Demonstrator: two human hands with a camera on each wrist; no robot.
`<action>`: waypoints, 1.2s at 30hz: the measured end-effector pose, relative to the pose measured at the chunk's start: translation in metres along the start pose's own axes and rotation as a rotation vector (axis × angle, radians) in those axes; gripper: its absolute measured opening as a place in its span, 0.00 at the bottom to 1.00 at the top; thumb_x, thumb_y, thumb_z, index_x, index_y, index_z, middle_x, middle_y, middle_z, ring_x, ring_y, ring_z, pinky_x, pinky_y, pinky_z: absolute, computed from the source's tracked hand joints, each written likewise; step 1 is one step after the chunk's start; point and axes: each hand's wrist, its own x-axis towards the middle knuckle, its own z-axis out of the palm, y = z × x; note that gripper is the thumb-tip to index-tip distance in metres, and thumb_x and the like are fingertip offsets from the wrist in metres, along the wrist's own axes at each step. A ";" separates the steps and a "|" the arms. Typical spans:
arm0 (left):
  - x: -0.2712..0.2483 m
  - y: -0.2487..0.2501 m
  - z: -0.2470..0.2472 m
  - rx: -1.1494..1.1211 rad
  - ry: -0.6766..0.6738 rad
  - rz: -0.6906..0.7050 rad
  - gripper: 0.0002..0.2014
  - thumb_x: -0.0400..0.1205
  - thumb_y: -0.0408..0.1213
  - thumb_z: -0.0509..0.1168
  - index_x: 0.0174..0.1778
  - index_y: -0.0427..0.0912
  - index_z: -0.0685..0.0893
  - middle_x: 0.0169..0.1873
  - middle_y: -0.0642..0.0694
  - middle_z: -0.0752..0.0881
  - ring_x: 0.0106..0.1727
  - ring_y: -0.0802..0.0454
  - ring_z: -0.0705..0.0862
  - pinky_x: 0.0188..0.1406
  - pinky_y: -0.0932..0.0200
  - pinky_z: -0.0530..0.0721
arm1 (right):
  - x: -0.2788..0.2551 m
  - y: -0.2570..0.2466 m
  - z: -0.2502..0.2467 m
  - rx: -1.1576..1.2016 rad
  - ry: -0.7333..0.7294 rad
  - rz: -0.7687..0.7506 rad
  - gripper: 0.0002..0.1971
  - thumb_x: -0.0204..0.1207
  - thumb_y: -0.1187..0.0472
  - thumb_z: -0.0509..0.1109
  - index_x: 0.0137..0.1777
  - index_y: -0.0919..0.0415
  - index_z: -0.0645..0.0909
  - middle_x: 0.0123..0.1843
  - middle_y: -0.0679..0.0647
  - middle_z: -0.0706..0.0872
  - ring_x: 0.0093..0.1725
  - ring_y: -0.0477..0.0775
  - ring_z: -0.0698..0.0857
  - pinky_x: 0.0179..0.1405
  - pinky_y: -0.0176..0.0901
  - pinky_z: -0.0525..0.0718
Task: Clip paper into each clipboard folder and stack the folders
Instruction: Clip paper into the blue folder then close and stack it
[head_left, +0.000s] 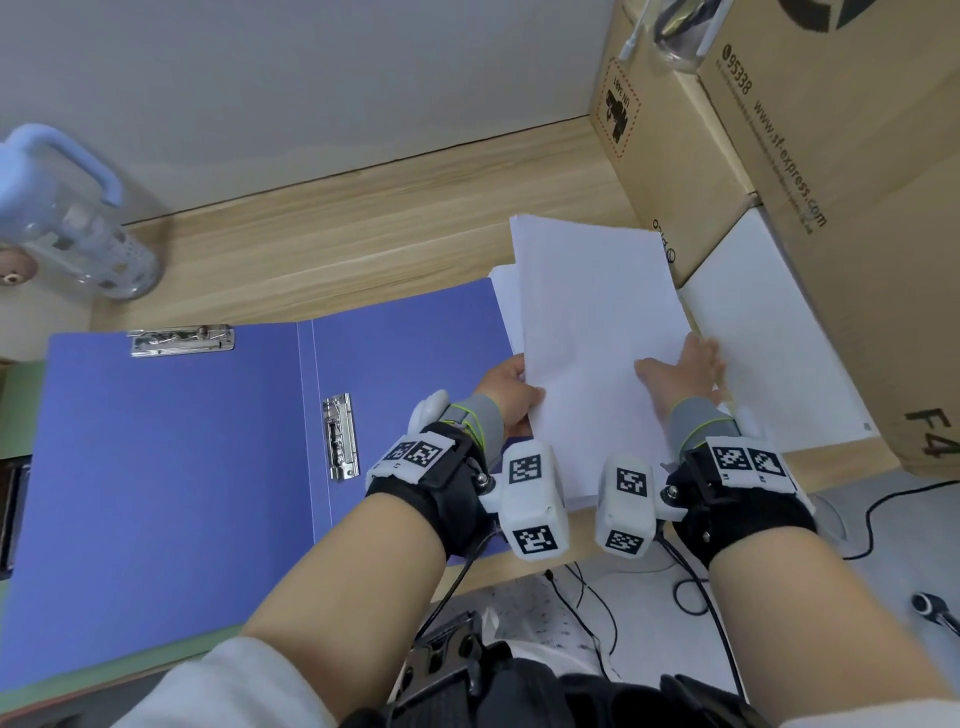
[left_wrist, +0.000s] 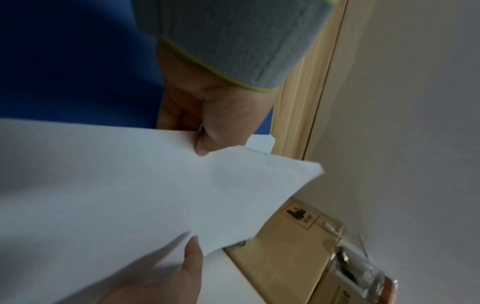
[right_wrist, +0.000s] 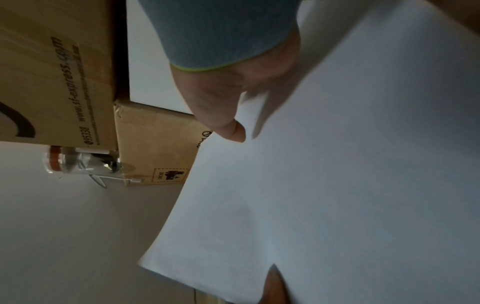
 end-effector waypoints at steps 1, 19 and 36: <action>0.000 0.001 -0.007 0.015 0.014 0.023 0.22 0.84 0.20 0.54 0.74 0.39 0.72 0.69 0.35 0.79 0.55 0.46 0.80 0.53 0.48 0.82 | -0.001 -0.004 0.000 0.049 0.030 -0.014 0.40 0.74 0.59 0.64 0.84 0.57 0.50 0.86 0.51 0.45 0.85 0.54 0.42 0.83 0.61 0.43; -0.055 -0.009 -0.156 -0.253 0.381 0.508 0.19 0.85 0.20 0.52 0.48 0.51 0.79 0.37 0.63 0.89 0.38 0.69 0.87 0.44 0.69 0.83 | -0.087 -0.127 0.027 1.141 -0.518 -0.543 0.08 0.66 0.63 0.74 0.45 0.57 0.85 0.38 0.44 0.92 0.40 0.42 0.90 0.40 0.35 0.87; -0.054 -0.022 -0.158 -0.415 0.380 0.572 0.17 0.78 0.17 0.63 0.49 0.46 0.77 0.45 0.52 0.85 0.36 0.71 0.87 0.37 0.75 0.83 | -0.089 -0.114 0.038 0.787 -0.530 -0.619 0.12 0.63 0.68 0.75 0.45 0.55 0.83 0.35 0.38 0.91 0.38 0.35 0.89 0.39 0.28 0.84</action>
